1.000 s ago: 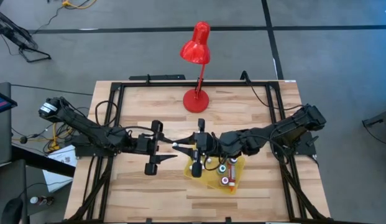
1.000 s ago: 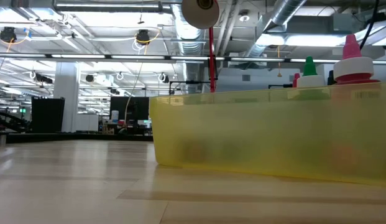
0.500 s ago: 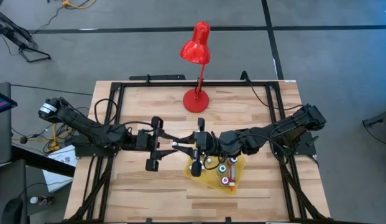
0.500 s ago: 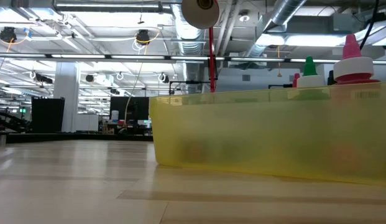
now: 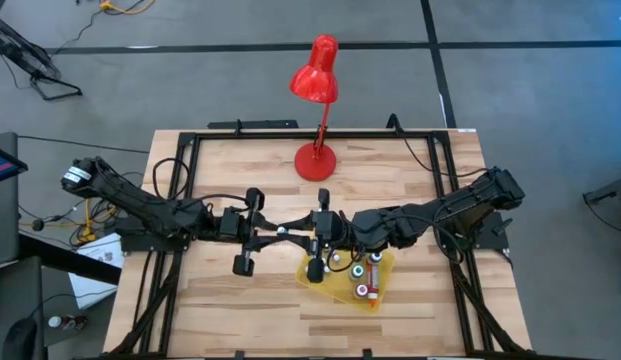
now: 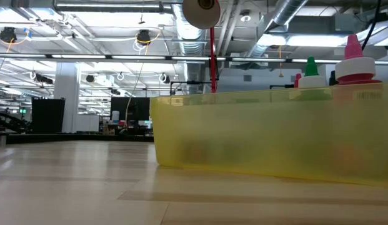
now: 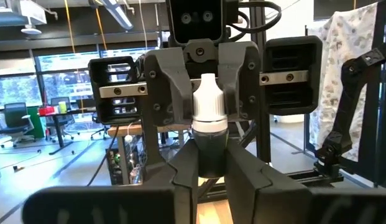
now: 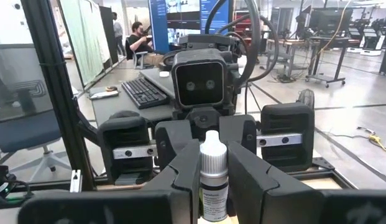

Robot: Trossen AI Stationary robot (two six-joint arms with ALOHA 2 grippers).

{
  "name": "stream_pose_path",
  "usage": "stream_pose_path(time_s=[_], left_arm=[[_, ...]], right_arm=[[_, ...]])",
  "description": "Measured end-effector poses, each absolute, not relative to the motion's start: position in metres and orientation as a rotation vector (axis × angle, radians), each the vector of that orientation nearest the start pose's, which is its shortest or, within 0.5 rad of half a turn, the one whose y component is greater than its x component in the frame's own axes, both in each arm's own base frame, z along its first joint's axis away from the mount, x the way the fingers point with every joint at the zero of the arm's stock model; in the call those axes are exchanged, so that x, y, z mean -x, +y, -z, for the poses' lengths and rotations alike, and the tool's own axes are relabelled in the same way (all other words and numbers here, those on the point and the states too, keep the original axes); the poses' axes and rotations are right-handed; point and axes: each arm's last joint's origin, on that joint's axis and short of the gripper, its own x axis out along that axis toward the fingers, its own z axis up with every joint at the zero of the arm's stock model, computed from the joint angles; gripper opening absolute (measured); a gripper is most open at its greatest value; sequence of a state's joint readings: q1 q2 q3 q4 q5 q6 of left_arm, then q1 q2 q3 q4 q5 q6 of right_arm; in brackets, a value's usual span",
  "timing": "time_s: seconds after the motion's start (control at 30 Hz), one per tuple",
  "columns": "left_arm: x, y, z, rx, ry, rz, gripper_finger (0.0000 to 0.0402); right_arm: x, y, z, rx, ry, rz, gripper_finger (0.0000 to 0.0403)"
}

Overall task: Pick & Place food coloring
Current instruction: Put the green food coloring into the yellow bin

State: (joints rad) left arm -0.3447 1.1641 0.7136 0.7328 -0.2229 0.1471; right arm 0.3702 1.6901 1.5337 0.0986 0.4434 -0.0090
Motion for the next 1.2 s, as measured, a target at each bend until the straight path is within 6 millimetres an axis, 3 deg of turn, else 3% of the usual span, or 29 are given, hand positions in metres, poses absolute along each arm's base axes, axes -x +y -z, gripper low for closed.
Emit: stream_pose_path(time_s=[0.27,0.47,0.67,0.8,0.97,1.2], left_arm=[[-0.243,-0.08,-0.316,-0.027,-0.241,0.115,0.0063],[-0.245,-0.082,-0.298,0.062,-0.042,0.139,0.0055],[-0.245,-0.086,-0.273,0.18,0.205,0.196,0.0056],[-0.251,-0.098,-0.259,0.198,0.284,0.318,0.0056],[-0.261,-0.113,-0.246,0.204,0.289,0.421,0.0056],[-0.268,-0.12,-0.244,0.234,0.239,0.477,0.0056]], right_arm=[[-0.369,0.131,-0.382,0.034,0.097,0.068,0.0074],[-0.34,0.13,-0.41,-0.027,0.295,0.059,0.017],[-0.332,0.139,-0.403,-0.146,0.49,-0.071,0.0247],[-0.342,0.146,-0.387,-0.131,0.568,-0.134,0.0254],[-0.356,0.158,-0.364,0.106,0.607,-0.269,0.0243],[-0.377,0.181,-0.331,0.425,0.58,-0.403,0.0213]])
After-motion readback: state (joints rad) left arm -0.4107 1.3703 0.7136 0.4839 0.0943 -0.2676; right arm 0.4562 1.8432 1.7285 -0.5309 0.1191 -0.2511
